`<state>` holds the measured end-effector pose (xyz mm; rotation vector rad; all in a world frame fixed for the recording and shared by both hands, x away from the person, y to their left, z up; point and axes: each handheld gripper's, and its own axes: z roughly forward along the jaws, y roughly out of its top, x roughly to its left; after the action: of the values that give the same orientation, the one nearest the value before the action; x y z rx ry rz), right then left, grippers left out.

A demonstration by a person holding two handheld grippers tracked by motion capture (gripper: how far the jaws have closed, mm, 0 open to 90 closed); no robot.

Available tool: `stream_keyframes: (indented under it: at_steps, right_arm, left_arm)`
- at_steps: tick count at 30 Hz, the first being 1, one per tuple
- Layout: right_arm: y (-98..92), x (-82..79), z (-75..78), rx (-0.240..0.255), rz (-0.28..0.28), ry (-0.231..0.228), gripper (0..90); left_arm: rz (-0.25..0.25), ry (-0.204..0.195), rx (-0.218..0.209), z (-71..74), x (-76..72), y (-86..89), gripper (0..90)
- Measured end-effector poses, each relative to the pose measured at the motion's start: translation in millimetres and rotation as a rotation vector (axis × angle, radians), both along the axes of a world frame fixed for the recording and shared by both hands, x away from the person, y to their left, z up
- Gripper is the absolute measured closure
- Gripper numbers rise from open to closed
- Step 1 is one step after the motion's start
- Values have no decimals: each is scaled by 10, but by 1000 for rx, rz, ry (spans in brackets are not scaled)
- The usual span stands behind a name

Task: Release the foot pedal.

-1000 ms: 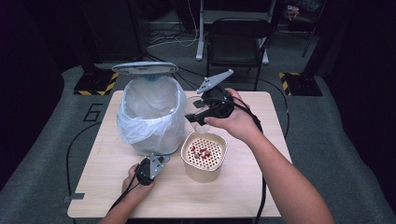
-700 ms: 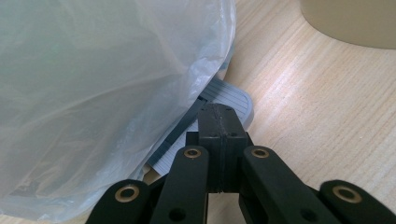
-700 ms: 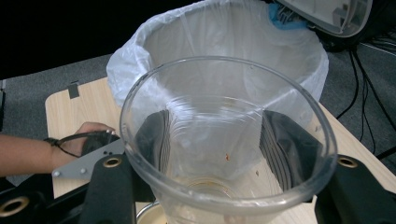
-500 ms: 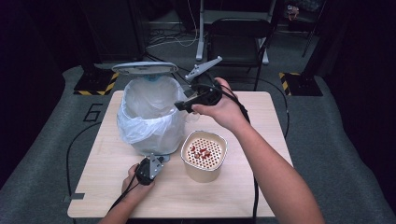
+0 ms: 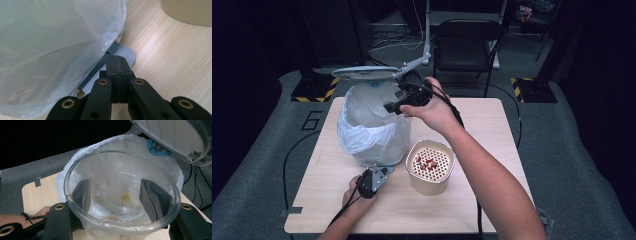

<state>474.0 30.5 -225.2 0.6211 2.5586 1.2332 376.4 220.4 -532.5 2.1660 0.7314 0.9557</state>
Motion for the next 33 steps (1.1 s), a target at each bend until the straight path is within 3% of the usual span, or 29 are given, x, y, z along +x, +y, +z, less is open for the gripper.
stream_keyframes:
  at_steps: [12, 13, 19, 30, 32, 33]
  right_arm:
    - [252, 67, -45, 32, -32, 4, 419]
    - [289, 85, -64, 35, -35, -12, 416]
    - [401, 125, -142, 54, -92, 4, 393]
    - [540, 154, -257, 70, -153, -15, 372]
    - [560, 161, -281, 80, -160, -27, 361]
    - [576, 166, -310, 77, -173, -30, 301]
  left_arm:
    - [-1, 10, 3, 9, -1, 6, 900]
    - [-1, 10, 4, 9, 0, 7, 900]
    - [-2, 12, 4, 11, 0, 8, 900]
    - [-3, 12, 8, 13, 0, 10, 900]
    - [-3, 6, 4, 7, 4, 9, 900]
    - [-2, 5, 3, 6, 3, 8, 900]
